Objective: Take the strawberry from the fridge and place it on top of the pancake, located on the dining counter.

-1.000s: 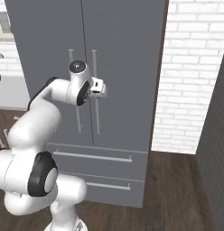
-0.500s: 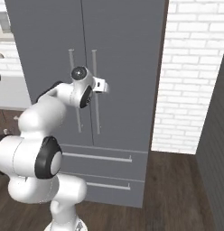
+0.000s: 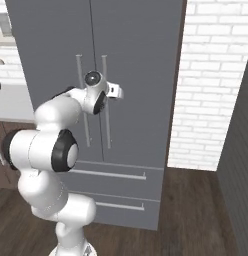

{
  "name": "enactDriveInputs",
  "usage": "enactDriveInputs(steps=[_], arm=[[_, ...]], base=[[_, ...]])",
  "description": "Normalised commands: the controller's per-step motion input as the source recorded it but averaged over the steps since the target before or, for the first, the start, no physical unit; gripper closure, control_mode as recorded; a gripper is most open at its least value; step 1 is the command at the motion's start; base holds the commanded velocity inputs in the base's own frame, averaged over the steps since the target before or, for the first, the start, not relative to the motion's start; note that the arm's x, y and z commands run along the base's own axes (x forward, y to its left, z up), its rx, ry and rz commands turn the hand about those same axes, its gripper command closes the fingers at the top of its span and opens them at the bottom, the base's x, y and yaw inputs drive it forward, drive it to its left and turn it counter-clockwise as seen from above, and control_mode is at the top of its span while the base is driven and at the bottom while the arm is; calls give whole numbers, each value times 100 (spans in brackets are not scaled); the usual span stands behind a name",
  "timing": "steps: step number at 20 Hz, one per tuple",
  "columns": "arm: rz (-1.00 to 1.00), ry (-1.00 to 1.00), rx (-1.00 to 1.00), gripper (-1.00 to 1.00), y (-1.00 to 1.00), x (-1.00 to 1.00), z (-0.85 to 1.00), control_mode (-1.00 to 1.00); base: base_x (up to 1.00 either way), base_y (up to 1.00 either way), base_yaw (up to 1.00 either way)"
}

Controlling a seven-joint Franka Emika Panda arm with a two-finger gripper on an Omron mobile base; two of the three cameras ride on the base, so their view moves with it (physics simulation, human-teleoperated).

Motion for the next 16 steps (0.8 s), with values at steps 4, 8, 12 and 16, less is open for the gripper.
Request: enactDriveInputs(steps=[4, 8, 12, 16], arm=[[0, -1, 0, -100, 0, 49, -1, -100], [0, -5, 0, -100, 0, 40, -6, -100], [0, -5, 0, 100, 0, 34, -4, -100], [0, -1, 0, 100, 0, 18, 0, -100]], base=[[0, 0, 0], [0, 0, 0], [0, 0, 0], [0, 0, 0]])
